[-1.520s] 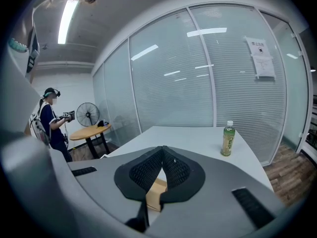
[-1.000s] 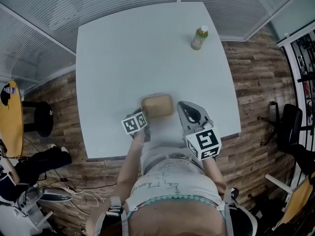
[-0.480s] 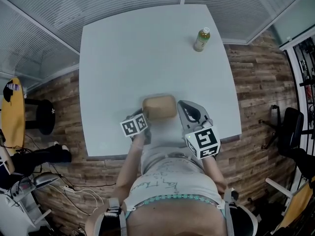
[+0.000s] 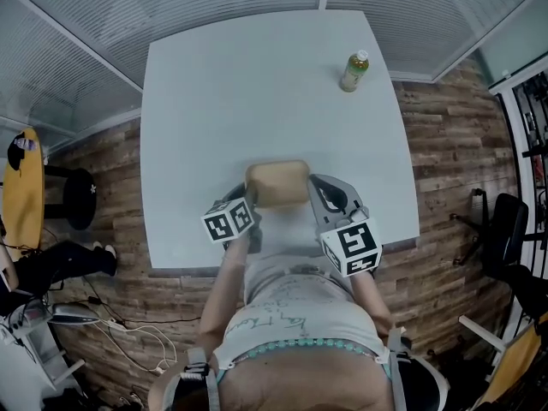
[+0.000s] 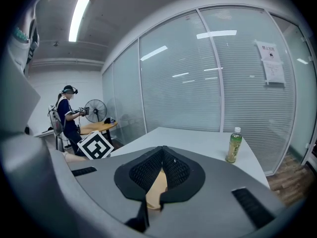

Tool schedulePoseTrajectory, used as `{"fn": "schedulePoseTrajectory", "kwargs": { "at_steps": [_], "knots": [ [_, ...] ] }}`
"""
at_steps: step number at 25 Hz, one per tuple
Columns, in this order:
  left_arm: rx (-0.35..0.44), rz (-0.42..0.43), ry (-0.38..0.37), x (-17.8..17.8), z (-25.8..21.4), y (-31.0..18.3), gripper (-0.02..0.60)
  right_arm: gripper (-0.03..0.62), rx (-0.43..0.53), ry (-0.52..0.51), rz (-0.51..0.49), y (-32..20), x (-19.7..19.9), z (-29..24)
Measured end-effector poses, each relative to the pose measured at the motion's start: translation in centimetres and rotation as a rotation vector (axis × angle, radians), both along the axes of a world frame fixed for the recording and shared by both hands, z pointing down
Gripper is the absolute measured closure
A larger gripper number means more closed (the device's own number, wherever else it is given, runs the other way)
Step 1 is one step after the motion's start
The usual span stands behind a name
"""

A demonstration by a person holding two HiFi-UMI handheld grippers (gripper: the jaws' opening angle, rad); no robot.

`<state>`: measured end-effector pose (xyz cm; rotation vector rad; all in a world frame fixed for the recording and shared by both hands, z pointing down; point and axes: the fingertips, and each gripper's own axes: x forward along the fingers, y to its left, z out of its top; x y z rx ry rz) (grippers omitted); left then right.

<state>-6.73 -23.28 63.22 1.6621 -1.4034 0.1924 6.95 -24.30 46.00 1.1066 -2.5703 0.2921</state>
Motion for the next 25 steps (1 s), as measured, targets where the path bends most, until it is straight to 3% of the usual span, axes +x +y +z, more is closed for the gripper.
{"fn": "schedulePoseTrajectory", "kwargs": {
  "at_steps": [7,15,25],
  "knots": [
    [0.085,-0.017,0.046,0.0,-4.1,-0.8,0.545,0.594,0.019,0.005,-0.008,-0.1,0.1,0.0],
    [0.19,-0.016,-0.016,-0.3,-8.3,-1.7,0.546,0.594,0.03,-0.005,-0.023,-0.3,-0.2,-0.5],
    [0.265,-0.013,-0.083,-0.7,-11.2,-2.2,0.546,0.594,0.043,-0.023,-0.045,-0.4,-0.8,-1.4]
  ]
}}
